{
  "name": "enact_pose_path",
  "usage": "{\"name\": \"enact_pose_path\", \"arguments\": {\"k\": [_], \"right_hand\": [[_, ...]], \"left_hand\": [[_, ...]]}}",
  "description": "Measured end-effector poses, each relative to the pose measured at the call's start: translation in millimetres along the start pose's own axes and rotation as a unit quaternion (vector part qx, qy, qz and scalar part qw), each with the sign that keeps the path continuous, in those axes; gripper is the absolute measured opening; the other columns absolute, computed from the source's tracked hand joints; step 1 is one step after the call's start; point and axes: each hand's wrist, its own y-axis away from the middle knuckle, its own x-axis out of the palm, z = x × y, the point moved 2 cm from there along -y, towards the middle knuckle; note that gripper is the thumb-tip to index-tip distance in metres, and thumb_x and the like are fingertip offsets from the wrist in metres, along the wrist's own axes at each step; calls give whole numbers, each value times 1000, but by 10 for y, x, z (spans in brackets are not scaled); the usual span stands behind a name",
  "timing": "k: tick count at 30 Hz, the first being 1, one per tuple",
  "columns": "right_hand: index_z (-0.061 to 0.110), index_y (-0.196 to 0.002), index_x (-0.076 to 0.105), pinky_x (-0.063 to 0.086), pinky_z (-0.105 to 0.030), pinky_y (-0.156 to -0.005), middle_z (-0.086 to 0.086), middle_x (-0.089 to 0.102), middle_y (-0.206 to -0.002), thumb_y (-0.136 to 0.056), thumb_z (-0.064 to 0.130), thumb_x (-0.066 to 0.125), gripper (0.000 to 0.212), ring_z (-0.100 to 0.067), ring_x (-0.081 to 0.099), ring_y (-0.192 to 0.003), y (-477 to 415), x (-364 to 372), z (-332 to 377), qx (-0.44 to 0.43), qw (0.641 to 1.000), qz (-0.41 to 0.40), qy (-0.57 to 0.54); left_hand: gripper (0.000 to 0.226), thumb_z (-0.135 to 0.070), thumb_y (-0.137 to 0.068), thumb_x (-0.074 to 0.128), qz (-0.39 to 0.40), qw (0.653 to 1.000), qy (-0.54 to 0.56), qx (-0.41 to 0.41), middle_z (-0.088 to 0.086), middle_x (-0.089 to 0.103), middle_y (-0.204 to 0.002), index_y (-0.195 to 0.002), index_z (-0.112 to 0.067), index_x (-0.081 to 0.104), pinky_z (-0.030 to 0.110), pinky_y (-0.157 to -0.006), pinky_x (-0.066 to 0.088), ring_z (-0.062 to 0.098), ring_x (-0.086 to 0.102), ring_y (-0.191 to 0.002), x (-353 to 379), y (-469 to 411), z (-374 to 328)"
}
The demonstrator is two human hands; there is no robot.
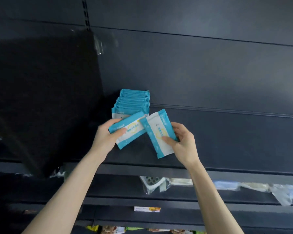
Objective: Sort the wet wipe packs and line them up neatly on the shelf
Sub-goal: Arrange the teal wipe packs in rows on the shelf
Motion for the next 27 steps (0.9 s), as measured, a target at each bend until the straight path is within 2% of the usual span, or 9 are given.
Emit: {"name": "enact_pose_path", "arguments": {"k": [5,8,11,13,16,19,21,23,27], "right_hand": [[26,-97,52,53,-18,-67,15,66,-95,-79,0,73,38,4,65,-82,-474,177,-62,-6,999,15,36],[28,-91,52,55,-20,-68,15,68,-89,-78,2,74,37,1,66,-81,-697,259,-79,-4,997,37,62],[31,-88,56,48,-10,-68,13,65,-90,-78,0,74,37,6,62,-82,-819,327,-44,-32,994,59,91],[31,-92,60,43,-4,-76,12,57,-99,-77,0,74,37,6,58,-90,-867,392,-41,-57,988,64,126],[20,-107,66,39,-5,-86,15,42,-100,-77,1,74,36,-2,51,-98,-860,540,-47,-82,981,56,169],[13,-113,62,33,-1,-84,10,36,-102,-77,4,76,40,-6,42,-100,-831,745,-36,-115,969,45,215],[11,-113,60,36,-8,-82,5,37,-108,-76,7,77,40,-10,39,-103,-800,892,-50,-151,953,28,261],[10,-110,61,43,-23,-77,-3,43,-109,-73,12,79,41,-14,38,-103,-771,1006,-70,-180,934,-15,309],[9,-118,56,44,-40,-84,-14,47,-116,-69,23,83,58,-21,36,-103,-719,1071,-126,-183,907,-93,367]], "left_hand": [[24,0,-81,70,-22,998,-61,21,-2,66,-88,-90,-19,59,14,-63,53,11,64,-79,-63,-530,61],[25,-9,-78,76,-47,990,-126,51,-10,66,-91,-92,-24,61,19,-72,51,4,61,-86,-98,-726,140],[28,-16,-76,78,-73,977,-176,92,-11,61,-93,-96,-29,64,16,-74,44,3,57,-85,-143,-756,225],[28,-13,-80,74,-59,983,-149,87,-7,64,-91,-98,-32,63,18,-75,46,8,60,-83,-177,-748,252],[23,-9,-88,64,-34,997,-54,53,-5,69,-95,-107,-23,62,12,-76,47,-2,64,-85,-235,-694,254],[16,-9,-90,61,2,999,-18,49,-5,70,-96,-105,-11,63,7,-71,46,-6,64,-85,-241,-669,250],[18,-5,-87,64,20,998,-18,57,-2,69,-96,-104,-6,62,10,-70,48,-2,66,-85,-234,-668,257],[26,-1,-82,69,24,998,-22,59,-1,69,-96,-106,-6,61,14,-70,51,2,67,-86,-248,-697,288],[40,-6,-74,77,15,992,-82,92,-9,69,-94,-100,-30,59,16,-71,51,6,66,-86,-273,-762,363]]}}
